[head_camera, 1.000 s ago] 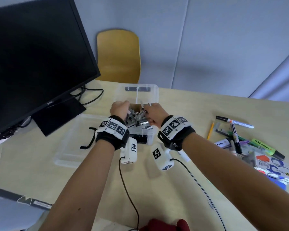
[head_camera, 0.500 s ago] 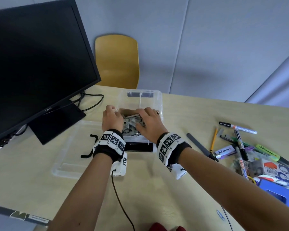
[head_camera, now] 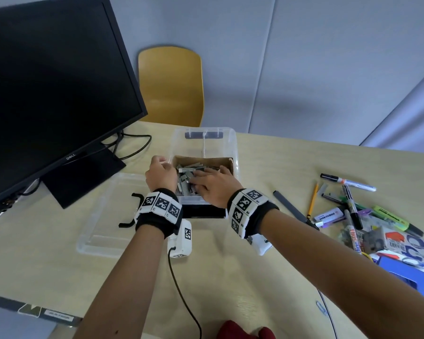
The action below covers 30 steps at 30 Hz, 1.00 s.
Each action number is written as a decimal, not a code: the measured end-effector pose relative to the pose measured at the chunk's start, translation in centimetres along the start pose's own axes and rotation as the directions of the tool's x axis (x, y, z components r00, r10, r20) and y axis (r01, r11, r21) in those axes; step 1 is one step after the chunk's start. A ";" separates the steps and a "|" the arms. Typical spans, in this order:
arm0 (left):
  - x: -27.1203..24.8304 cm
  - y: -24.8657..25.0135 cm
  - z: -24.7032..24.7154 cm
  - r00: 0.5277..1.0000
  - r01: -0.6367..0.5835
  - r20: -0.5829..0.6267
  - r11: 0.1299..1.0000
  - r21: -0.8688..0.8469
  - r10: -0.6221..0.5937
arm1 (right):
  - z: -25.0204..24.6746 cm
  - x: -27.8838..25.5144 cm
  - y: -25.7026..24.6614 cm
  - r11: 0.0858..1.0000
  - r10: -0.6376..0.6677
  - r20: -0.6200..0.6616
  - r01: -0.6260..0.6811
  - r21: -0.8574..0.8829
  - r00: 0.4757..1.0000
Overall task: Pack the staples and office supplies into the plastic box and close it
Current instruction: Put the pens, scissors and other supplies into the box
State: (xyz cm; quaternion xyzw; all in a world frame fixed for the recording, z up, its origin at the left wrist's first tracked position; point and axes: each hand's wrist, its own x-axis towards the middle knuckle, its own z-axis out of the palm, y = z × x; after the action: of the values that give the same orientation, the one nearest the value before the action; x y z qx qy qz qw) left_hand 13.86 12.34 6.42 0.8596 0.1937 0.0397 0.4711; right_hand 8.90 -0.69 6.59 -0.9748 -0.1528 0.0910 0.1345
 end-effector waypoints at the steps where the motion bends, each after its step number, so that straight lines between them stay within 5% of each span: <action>1: -0.3 -0.1 0.1 1.000 -0.029 0.000 1.000 0.012 0.029 | 0.3 0.0 0.1 0.999 0.045 -0.111 -0.042 0.030 0.993; 4: -1.5 -0.5 0.7 0.971 -0.239 0.021 0.962 0.131 0.239 | 0.9 0.0 0.5 0.984 0.158 -0.300 -0.125 0.124 0.941; 6: -2.1 -0.9 1.3 0.904 -0.423 0.096 0.836 0.349 0.417 | 0.9 -0.2 0.8 0.980 0.170 -0.323 -0.125 0.155 0.931; 9: -2.6 -0.9 2.0 0.866 -0.491 0.205 0.693 0.528 0.457 | 0.7 -1.4 1.7 0.977 0.132 -0.354 -0.061 0.204 0.926; 13: -3.8 0.8 2.8 0.897 -0.438 0.143 0.789 0.432 0.419 | 0.6 -4.4 3.4 0.931 0.029 -0.478 0.151 0.333 0.878; 17: -6.7 4.8 5.9 0.870 -0.493 0.173 0.828 0.266 0.462 | -0.2 -8.0 7.7 0.883 0.204 -0.514 0.070 0.464 0.833; 23: -12.7 9.5 14.0 0.741 -0.565 0.430 0.825 -0.017 0.516 | -2.2 -13.2 17.3 0.839 0.452 -0.398 -0.229 0.494 0.798; 27: -14.8 9.6 19.9 0.656 -0.586 0.600 0.810 0.023 0.458 | -2.7 -15.6 23.5 0.778 0.599 -0.142 -0.530 0.337 0.788; 30: -15.7 9.4 23.8 0.590 -0.630 0.712 0.768 0.113 0.380 | -2.6 -16.2 26.7 0.759 0.626 0.022 -0.616 0.212 0.779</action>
State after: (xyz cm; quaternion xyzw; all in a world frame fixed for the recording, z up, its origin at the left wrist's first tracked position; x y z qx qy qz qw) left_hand 8.19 -16.93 2.82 0.9054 -0.2363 -0.1633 0.3125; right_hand 1.57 -31.01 3.50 -0.9527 0.1924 0.1214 0.2016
